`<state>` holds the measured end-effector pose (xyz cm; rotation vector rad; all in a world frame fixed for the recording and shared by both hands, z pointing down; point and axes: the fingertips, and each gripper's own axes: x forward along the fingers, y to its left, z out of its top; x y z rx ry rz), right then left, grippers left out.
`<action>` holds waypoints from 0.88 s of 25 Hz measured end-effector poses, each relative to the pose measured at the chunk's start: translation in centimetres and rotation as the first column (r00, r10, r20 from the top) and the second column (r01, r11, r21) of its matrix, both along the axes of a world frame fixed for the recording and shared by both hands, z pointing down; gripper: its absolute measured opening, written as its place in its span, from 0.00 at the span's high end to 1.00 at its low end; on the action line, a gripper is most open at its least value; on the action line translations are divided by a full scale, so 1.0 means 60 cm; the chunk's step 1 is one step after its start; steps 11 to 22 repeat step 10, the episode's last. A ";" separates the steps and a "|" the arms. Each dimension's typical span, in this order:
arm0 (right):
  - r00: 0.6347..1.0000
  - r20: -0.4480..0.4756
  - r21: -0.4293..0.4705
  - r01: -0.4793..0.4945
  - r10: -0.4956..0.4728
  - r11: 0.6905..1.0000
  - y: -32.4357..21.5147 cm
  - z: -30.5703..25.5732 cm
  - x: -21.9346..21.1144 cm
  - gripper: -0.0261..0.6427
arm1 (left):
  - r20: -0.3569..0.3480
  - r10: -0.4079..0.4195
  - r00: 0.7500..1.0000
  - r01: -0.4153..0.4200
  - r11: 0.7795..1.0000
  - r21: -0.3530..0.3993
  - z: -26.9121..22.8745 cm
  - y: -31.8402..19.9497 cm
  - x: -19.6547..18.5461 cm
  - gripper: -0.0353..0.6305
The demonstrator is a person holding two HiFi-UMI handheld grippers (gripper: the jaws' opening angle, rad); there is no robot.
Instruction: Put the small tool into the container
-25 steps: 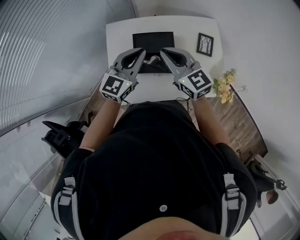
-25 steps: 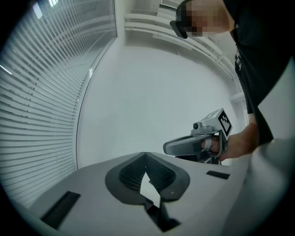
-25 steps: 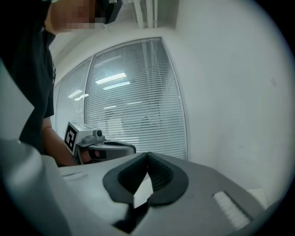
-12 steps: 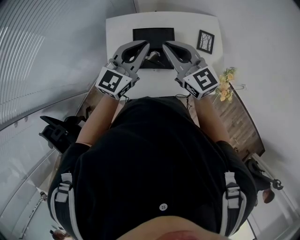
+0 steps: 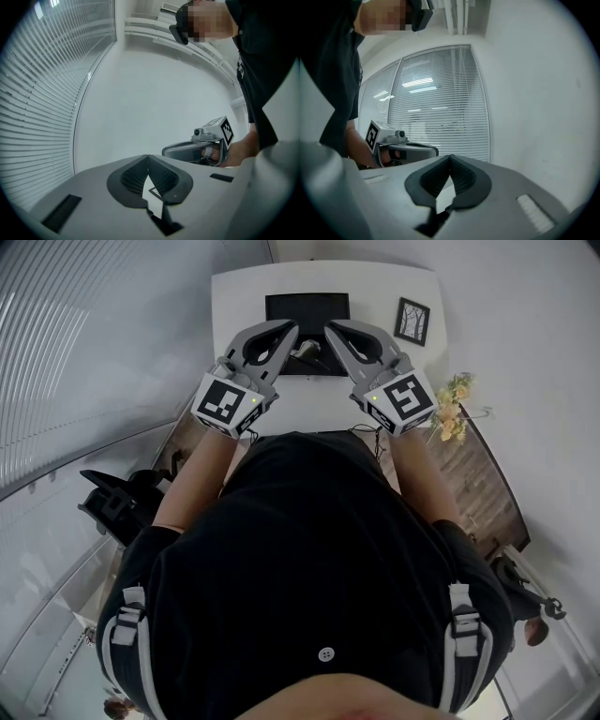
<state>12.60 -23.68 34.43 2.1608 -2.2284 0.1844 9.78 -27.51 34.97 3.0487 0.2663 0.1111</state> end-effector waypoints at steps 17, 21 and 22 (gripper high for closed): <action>1.000 -0.018 -0.015 0.014 -0.014 1.000 -0.005 0.006 -0.006 0.94 | 0.007 0.003 1.000 -0.003 1.000 0.005 0.009 0.005 -0.001 0.93; 1.000 -0.018 -0.015 0.014 -0.014 1.000 -0.005 0.006 -0.006 0.94 | 0.007 0.003 1.000 -0.003 1.000 0.005 0.009 0.005 -0.001 0.93; 1.000 -0.018 -0.015 0.014 -0.014 1.000 -0.005 0.006 -0.006 0.94 | 0.007 0.003 1.000 -0.003 1.000 0.005 0.009 0.005 -0.001 0.93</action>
